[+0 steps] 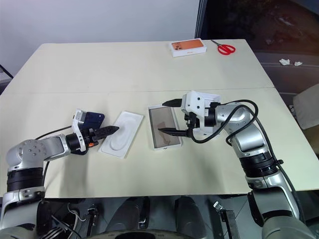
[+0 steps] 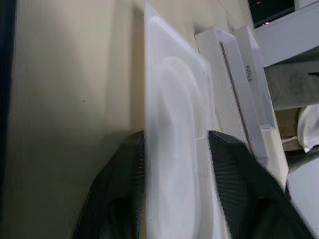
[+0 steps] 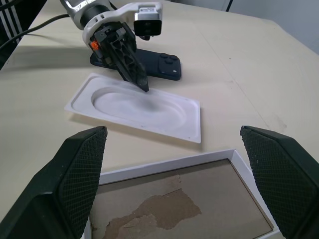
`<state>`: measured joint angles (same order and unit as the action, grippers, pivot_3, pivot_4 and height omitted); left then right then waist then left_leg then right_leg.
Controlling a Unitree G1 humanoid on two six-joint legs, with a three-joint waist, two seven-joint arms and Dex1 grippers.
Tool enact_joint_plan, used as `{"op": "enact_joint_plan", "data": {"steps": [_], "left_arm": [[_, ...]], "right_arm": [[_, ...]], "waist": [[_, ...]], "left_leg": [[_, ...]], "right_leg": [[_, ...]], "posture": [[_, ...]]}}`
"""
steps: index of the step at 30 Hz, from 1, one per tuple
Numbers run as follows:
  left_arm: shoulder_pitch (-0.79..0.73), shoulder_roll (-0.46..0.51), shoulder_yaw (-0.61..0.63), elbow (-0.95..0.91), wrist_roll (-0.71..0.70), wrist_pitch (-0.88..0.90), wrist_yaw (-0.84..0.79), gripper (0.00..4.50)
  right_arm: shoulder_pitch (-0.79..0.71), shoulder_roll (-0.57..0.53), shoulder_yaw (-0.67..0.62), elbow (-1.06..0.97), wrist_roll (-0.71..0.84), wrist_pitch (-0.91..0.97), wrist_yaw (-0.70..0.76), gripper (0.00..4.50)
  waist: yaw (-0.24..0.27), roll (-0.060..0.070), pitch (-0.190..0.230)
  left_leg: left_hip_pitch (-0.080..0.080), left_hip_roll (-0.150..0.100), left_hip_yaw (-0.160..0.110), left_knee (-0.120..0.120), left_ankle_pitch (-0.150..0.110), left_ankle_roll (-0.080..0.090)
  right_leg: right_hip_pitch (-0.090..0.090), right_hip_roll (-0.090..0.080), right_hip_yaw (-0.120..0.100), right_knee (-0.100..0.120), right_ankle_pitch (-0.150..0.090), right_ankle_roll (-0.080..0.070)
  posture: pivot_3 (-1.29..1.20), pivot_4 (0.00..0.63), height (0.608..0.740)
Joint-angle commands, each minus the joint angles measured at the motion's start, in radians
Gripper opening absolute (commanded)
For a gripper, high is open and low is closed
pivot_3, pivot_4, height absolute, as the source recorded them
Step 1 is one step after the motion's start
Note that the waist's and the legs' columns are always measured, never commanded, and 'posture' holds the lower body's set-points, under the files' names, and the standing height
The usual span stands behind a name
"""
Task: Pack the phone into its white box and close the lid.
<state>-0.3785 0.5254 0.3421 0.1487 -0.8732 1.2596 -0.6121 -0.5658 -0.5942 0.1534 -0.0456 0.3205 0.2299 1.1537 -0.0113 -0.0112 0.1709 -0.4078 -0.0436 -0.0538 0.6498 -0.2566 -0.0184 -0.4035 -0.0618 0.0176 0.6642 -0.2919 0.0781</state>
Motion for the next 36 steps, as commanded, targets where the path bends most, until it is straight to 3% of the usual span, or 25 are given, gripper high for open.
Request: {"op": "enact_joint_plan", "data": {"steps": [1,10,23,29,33,36], "left_arm": [[0.028,-0.007,-0.019,0.014,0.015,0.009,0.000,0.04],[0.042,-0.018,0.016,0.016,-0.023,0.046,-0.005,0.04],[-0.062,-0.099,0.355,0.093,-0.286,0.233,0.161,0.04],[-0.090,-0.141,0.436,0.064,-0.365,0.204,0.294,0.04],[-0.074,-0.139,0.424,0.038,-0.380,0.180,0.323,0.04],[-0.077,-0.142,0.429,0.037,-0.402,0.164,0.341,0.00]], "right_arm": [[-0.004,0.002,-0.021,-0.050,0.017,-0.009,-0.004,4.50],[0.002,0.000,-0.023,-0.056,0.019,-0.004,-0.007,4.50],[0.067,-0.054,-0.005,-0.101,0.091,0.110,0.073,4.50],[0.118,-0.050,0.101,-0.058,-0.052,-0.003,0.073,4.50],[0.134,-0.046,0.138,0.003,-0.109,-0.070,0.075,4.50],[0.134,-0.016,0.151,0.027,-0.112,-0.070,0.068,3.60]], "waist": [[0.000,0.002,-0.001],[-0.002,0.004,-0.002],[0.000,0.001,-0.001],[-0.002,-0.002,-0.001],[-0.001,-0.002,-0.001],[-0.001,-0.002,-0.001]], "left_leg": [[0.000,0.000,0.000,0.000,0.000,0.000],[0.002,0.000,0.000,-0.001,0.000,0.000],[0.000,0.000,0.000,0.000,0.000,0.000],[0.000,0.000,-0.001,0.000,0.000,0.000],[0.000,0.000,-0.001,0.000,0.002,-0.003],[0.000,0.000,-0.001,0.000,0.004,-0.006]], "right_leg": [[0.000,0.000,0.000,0.000,0.000,0.000],[0.001,0.000,0.000,0.000,0.000,0.000],[0.000,0.000,0.000,0.000,0.000,0.000],[0.000,0.000,-0.001,0.000,0.000,0.000],[-0.001,0.000,-0.001,0.000,0.000,0.000],[0.000,0.000,-0.001,0.000,0.000,0.000]], "posture": [[0.00,0.150,0.740],[0.00,0.150,0.740],[0.00,0.150,0.740],[0.00,0.150,0.740],[0.00,0.150,0.740],[0.00,0.150,0.740]]}}
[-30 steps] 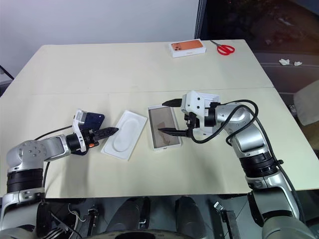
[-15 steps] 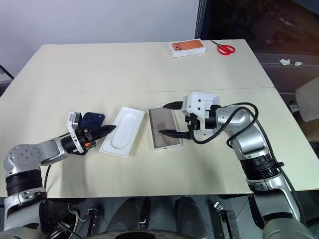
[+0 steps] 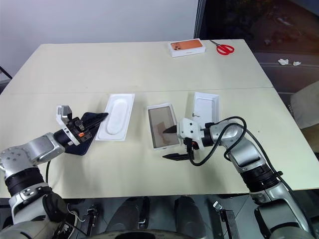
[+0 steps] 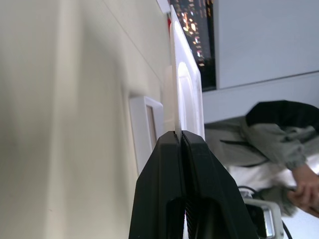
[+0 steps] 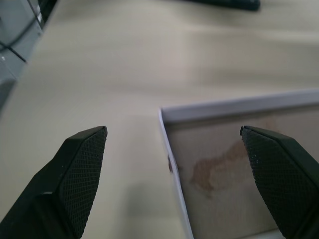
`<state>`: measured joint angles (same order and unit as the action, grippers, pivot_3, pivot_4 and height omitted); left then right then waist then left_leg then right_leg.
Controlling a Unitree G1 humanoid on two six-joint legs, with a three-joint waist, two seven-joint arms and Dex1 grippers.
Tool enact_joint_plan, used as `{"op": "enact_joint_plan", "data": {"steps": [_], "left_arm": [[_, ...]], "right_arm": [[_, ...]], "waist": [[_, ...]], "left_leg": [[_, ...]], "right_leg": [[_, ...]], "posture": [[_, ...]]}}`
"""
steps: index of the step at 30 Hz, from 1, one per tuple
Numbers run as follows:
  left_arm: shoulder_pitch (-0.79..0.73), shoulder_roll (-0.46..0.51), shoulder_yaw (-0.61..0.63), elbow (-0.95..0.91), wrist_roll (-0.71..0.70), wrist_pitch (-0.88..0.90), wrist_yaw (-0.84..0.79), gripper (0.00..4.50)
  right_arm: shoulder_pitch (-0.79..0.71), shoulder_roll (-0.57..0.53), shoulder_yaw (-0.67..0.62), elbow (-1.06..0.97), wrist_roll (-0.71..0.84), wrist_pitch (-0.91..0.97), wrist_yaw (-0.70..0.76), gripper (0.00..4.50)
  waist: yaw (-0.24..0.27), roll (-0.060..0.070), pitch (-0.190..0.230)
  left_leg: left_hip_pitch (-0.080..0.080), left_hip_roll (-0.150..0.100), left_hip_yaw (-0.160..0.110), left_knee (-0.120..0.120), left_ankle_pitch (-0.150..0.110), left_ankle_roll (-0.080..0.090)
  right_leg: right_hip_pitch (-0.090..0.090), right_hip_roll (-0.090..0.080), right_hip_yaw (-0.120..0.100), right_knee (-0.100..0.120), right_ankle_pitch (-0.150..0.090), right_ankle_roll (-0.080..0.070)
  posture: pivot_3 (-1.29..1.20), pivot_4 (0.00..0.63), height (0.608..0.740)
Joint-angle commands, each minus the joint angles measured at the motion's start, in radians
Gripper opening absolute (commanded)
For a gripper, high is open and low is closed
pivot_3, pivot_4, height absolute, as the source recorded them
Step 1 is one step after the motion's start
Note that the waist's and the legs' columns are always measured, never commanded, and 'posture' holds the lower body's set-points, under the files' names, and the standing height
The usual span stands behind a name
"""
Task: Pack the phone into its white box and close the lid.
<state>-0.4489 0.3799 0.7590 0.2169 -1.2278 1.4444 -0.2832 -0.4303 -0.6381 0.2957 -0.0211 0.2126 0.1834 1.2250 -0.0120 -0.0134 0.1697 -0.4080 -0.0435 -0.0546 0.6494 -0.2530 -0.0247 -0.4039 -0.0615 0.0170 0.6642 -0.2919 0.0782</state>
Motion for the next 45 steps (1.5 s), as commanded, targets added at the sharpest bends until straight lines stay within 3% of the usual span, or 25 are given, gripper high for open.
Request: {"op": "enact_joint_plan", "data": {"steps": [1,7,12,21,24,29,37,45], "left_arm": [[-0.006,0.004,0.010,-0.031,-0.053,-0.025,0.017,0.00],[-0.001,0.007,-0.012,-0.046,-0.076,-0.043,0.036,0.00],[0.004,0.007,-0.029,-0.057,-0.100,-0.055,0.051,0.00],[0.003,0.002,-0.060,-0.057,-0.137,-0.090,0.070,0.00],[0.007,-0.003,-0.078,-0.064,-0.143,-0.102,0.078,0.00],[0.014,-0.007,-0.103,-0.071,-0.158,-0.125,0.087,0.00],[-0.005,-0.083,-0.255,-0.133,-0.062,-0.219,0.104,0.00],[-0.121,-0.128,-0.360,0.023,0.089,-0.330,0.058,0.00]], "right_arm": [[-0.002,0.034,0.014,0.009,-0.012,-0.031,-0.007,3.18],[-0.004,0.062,0.051,0.074,-0.093,-0.108,-0.033,0.15],[-0.022,0.106,0.044,0.075,-0.094,-0.107,-0.069,0.06],[-0.090,0.235,0.037,0.048,-0.076,0.085,-0.193,0.06],[-0.103,0.250,0.032,0.055,-0.072,0.132,-0.211,0.94],[-0.105,0.220,0.013,0.011,-0.044,0.178,-0.181,3.45],[-0.105,0.064,-0.143,-0.027,0.098,0.221,-0.060,3.45],[-0.114,0.002,-0.204,0.077,0.077,0.154,-0.076,3.45]], "waist": [[-0.001,0.000,0.000],[0.001,-0.001,0.000],[-0.001,-0.001,0.000],[0.002,-0.002,0.000],[0.002,-0.002,0.000],[-0.002,-0.002,0.000],[0.005,-0.002,0.000],[-0.005,-0.003,0.000]], "left_leg": [[0.000,0.000,0.000,0.000,0.000,0.000],[0.000,0.000,0.000,0.000,0.000,0.000],[0.000,0.000,0.000,0.000,0.000,-0.001],[0.000,0.000,0.000,0.000,0.001,-0.002],[0.000,0.000,0.000,0.000,0.001,-0.002],[0.000,0.000,0.000,-0.001,0.001,-0.002],[0.000,-0.001,0.000,0.000,0.000,0.000],[0.000,0.000,0.000,-0.001,0.000,0.001]], "right_leg": [[0.000,0.000,0.000,0.000,0.000,0.000],[0.000,0.000,0.000,0.000,0.000,0.000],[0.000,0.000,0.000,0.000,0.000,0.000],[-0.001,0.001,0.000,0.000,0.000,0.000],[0.000,0.000,0.000,0.000,0.000,0.000],[-0.001,0.000,0.000,0.000,0.000,0.000],[0.001,0.000,0.000,-0.001,0.000,0.000],[0.000,0.001,0.000,-0.001,0.000,0.000]], "posture": [[0.00,0.150,0.740],[0.00,0.150,0.740],[0.00,0.150,0.740],[0.00,0.150,0.740],[0.00,0.150,0.740],[0.00,0.150,0.740],[0.00,0.150,0.740],[0.00,0.150,0.740]]}}
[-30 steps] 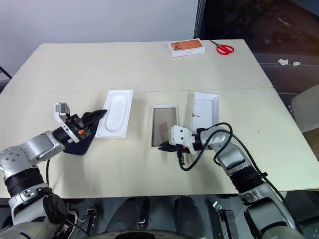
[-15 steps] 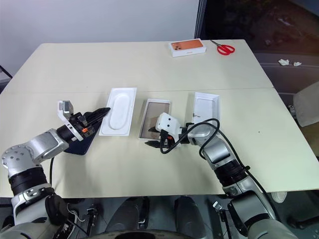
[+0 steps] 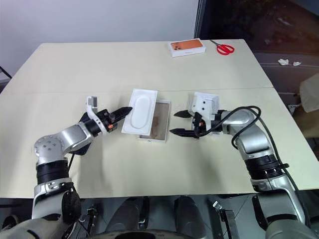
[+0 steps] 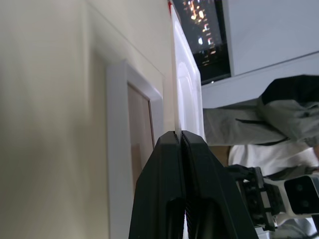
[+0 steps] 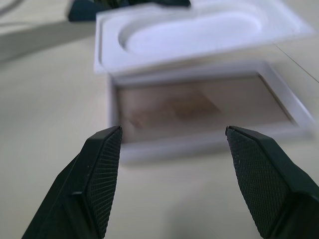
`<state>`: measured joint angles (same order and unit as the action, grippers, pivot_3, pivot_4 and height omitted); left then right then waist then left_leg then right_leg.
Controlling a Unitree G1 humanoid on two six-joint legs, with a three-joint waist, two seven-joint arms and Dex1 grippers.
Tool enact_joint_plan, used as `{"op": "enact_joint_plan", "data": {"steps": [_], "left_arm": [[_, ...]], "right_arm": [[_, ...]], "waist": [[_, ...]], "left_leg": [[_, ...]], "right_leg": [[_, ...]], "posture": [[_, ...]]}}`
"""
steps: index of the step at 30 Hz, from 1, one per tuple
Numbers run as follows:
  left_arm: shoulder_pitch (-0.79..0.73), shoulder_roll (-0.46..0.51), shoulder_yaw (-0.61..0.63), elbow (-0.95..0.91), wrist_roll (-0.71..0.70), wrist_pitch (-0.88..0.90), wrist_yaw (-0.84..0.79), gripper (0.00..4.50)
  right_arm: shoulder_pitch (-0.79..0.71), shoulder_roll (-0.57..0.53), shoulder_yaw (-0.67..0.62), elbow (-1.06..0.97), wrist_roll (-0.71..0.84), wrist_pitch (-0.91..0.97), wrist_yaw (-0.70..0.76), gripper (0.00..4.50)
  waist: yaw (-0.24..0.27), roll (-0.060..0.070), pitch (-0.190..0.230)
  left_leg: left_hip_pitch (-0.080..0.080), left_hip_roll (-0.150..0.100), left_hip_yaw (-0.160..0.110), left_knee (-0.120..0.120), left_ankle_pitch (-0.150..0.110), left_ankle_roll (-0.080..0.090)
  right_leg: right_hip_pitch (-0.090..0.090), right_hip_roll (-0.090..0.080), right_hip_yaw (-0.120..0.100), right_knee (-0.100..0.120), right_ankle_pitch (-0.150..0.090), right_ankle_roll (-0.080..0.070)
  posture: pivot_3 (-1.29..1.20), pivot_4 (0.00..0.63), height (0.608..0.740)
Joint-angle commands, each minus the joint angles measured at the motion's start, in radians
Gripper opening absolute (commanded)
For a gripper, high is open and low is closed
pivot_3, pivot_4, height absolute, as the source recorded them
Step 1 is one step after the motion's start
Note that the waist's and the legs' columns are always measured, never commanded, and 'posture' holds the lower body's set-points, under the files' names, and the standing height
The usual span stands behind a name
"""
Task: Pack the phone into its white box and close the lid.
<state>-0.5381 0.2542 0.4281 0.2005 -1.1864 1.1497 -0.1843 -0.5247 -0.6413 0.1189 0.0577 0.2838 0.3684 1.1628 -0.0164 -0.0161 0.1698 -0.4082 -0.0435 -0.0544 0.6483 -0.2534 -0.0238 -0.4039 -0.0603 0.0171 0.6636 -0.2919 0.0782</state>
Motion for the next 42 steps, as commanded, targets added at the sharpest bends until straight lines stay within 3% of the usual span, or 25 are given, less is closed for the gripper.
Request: {"op": "enact_joint_plan", "data": {"steps": [1,7,14,17,21,32,40,42], "left_arm": [[-0.046,-0.004,-0.041,0.066,0.064,-0.042,-0.056,0.00],[-0.081,-0.018,-0.114,0.140,0.167,-0.070,-0.131,0.00],[-0.086,-0.062,-0.102,0.140,0.184,-0.067,-0.139,0.00],[-0.085,-0.069,-0.098,0.129,0.179,-0.049,-0.142,1.02],[-0.084,-0.070,-0.091,0.072,0.163,-0.014,-0.124,2.88],[-0.018,-0.036,-0.003,-0.158,0.022,0.108,-0.045,2.88],[0.037,0.048,-0.015,-0.252,0.054,0.018,-0.114,2.88],[0.082,0.108,-0.062,-0.304,0.142,-0.082,-0.208,2.94]], "right_arm": [[-0.022,0.009,-0.027,0.002,0.003,-0.038,-0.021,3.45],[-0.008,0.022,-0.026,-0.013,0.004,-0.056,-0.043,3.45],[-0.002,0.034,-0.026,-0.008,0.003,-0.072,-0.060,3.45],[-0.006,0.040,-0.021,0.003,-0.002,-0.080,-0.064,3.51],[-0.023,0.060,-0.013,0.017,-0.006,-0.091,-0.075,3.51],[-0.084,0.146,0.004,0.057,-0.036,-0.111,-0.133,3.51],[-0.113,0.197,0.068,0.106,-0.118,-0.141,-0.176,3.51],[-0.110,0.216,0.096,0.108,-0.139,-0.137,-0.190,2.93]], "waist": [[0.000,0.000,0.000],[0.005,0.000,0.000],[0.005,0.000,0.000],[0.005,0.000,0.000],[0.004,0.000,0.000],[0.000,0.000,0.000],[0.005,0.000,0.000],[0.002,0.000,0.000]], "left_leg": [[0.000,0.000,0.000,0.000,0.000,-0.001],[0.000,0.000,0.000,0.001,0.001,-0.002],[0.000,0.000,0.000,0.001,0.001,-0.002],[0.000,0.000,0.000,0.001,0.001,-0.002],[0.000,0.000,0.000,0.001,0.001,-0.002],[0.000,0.000,0.000,0.001,0.002,-0.003],[0.000,0.000,0.000,0.001,0.002,-0.003],[0.000,0.000,0.000,0.001,0.002,-0.003]], "right_leg": [[0.000,0.000,0.000,0.000,0.000,0.000],[0.000,0.000,0.000,0.000,0.000,0.000],[0.000,0.000,0.000,0.000,0.000,0.000],[0.000,0.000,0.000,0.000,0.000,0.000],[0.000,0.000,0.000,0.000,0.000,0.000],[-0.001,0.000,0.000,0.001,0.000,0.000],[-0.001,0.000,0.000,0.001,0.000,0.000],[-0.001,0.000,0.000,0.001,0.000,0.000]], "posture": [[0.00,0.150,0.740],[0.00,0.150,0.740],[0.00,0.150,0.740],[0.00,0.150,0.740],[0.00,0.150,0.740],[0.00,0.150,0.740],[0.00,0.150,0.740],[0.00,0.150,0.740]]}}
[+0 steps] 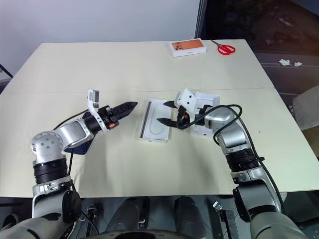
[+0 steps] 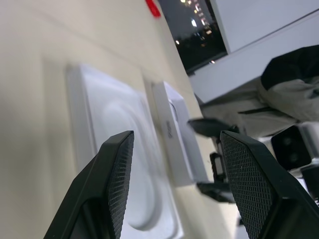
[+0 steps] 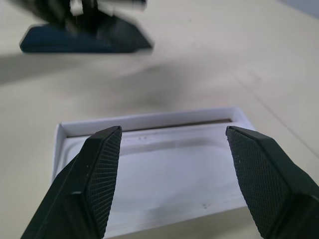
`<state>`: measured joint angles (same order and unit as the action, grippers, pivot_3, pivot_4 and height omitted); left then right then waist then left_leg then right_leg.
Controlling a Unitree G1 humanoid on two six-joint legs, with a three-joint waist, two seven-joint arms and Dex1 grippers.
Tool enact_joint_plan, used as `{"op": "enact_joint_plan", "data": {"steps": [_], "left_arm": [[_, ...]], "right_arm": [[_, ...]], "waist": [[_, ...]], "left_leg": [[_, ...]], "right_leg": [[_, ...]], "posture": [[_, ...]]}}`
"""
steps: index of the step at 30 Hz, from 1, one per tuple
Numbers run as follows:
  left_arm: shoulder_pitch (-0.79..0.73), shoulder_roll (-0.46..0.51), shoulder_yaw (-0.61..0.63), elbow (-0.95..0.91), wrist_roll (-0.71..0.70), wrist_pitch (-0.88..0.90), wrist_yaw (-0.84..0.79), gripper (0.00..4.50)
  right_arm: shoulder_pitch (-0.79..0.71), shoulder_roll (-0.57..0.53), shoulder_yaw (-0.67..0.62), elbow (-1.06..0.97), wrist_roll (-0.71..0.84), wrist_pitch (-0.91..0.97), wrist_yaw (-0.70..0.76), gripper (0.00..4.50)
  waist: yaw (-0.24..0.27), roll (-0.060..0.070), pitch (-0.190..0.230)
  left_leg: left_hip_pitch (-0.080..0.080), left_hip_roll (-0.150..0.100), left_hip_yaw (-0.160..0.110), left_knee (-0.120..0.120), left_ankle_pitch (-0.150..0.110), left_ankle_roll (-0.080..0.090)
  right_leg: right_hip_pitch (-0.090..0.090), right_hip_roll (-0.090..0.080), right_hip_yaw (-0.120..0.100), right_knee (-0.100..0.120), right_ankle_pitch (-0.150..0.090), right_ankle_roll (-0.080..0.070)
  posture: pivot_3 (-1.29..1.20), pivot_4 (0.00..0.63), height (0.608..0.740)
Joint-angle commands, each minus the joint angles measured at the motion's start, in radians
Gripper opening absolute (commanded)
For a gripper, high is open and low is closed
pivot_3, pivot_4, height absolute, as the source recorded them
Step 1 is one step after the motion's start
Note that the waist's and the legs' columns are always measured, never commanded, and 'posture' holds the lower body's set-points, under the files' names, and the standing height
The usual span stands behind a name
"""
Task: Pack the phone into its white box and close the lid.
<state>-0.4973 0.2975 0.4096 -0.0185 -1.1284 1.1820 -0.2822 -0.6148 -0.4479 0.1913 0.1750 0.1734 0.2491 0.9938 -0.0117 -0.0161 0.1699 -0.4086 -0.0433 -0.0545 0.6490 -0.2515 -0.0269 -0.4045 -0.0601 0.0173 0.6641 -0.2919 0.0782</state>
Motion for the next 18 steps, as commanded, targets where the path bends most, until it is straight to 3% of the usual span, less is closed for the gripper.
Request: {"op": "enact_joint_plan", "data": {"steps": [1,6,18], "left_arm": [[0.062,0.091,-0.069,-0.105,0.123,-0.156,-0.150,2.94],[0.136,0.149,-0.098,-0.125,0.215,-0.317,-0.289,2.94],[0.174,0.148,-0.124,-0.099,0.275,-0.410,-0.339,2.94]], "right_arm": [[-0.019,0.028,0.035,-0.008,-0.042,-0.024,-0.028,2.62],[-0.031,0.019,0.116,0.028,-0.181,-0.111,-0.081,0.02],[-0.112,0.077,0.257,0.059,-0.374,-0.124,-0.128,0.02]], "waist": [[-0.005,0.000,0.000],[-0.002,0.000,0.000],[-0.003,0.000,0.000]], "left_leg": [[0.000,0.000,0.000,0.000,0.000,0.000],[0.000,0.000,0.000,-0.001,0.001,-0.001],[0.000,0.000,0.000,-0.001,0.000,0.000]], "right_leg": [[0.000,0.000,0.000,0.000,0.000,0.000],[-0.001,0.000,0.001,0.000,0.000,0.000],[-0.001,0.000,0.000,0.000,0.000,0.000]], "posture": [[0.00,0.150,0.740],[0.00,0.150,0.740],[0.00,0.150,0.740]]}}
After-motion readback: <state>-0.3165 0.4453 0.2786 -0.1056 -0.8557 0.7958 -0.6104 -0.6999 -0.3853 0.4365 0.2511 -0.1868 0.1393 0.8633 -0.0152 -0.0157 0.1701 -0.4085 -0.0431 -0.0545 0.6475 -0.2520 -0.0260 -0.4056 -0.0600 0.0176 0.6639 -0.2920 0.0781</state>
